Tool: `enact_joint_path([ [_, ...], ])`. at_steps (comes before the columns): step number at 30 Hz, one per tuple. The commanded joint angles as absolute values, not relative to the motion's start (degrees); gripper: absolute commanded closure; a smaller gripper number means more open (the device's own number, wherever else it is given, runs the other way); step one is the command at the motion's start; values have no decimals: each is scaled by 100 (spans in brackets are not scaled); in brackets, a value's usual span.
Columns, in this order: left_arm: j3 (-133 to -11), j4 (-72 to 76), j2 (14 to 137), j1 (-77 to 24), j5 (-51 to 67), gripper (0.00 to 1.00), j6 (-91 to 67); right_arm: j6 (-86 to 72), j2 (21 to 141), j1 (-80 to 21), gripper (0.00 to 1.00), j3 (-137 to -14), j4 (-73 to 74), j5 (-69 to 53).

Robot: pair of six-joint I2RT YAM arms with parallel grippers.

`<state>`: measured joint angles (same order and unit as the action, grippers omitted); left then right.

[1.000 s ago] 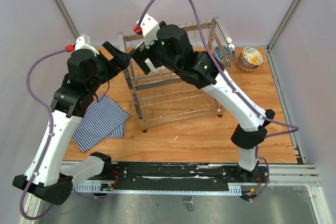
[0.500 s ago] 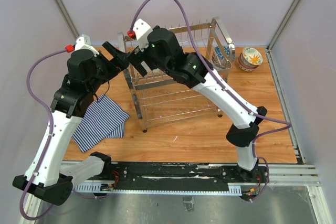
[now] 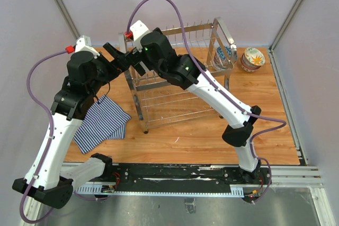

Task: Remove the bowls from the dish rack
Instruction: Adjust the bowl in the dish rack.

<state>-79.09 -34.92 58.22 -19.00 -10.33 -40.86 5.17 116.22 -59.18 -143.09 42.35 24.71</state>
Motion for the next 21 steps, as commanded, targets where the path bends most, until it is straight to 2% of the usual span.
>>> enact_joint_path([
  [1,-7784,-3920,5823,-1918,-1090,6,-3867,535,11819,-5994,1,-14454,4429,3132],
  [21,-7692,-4078,5854,-1922,-1246,6,-3901,641,11432,-5847,1,-14451,4447,3707],
])
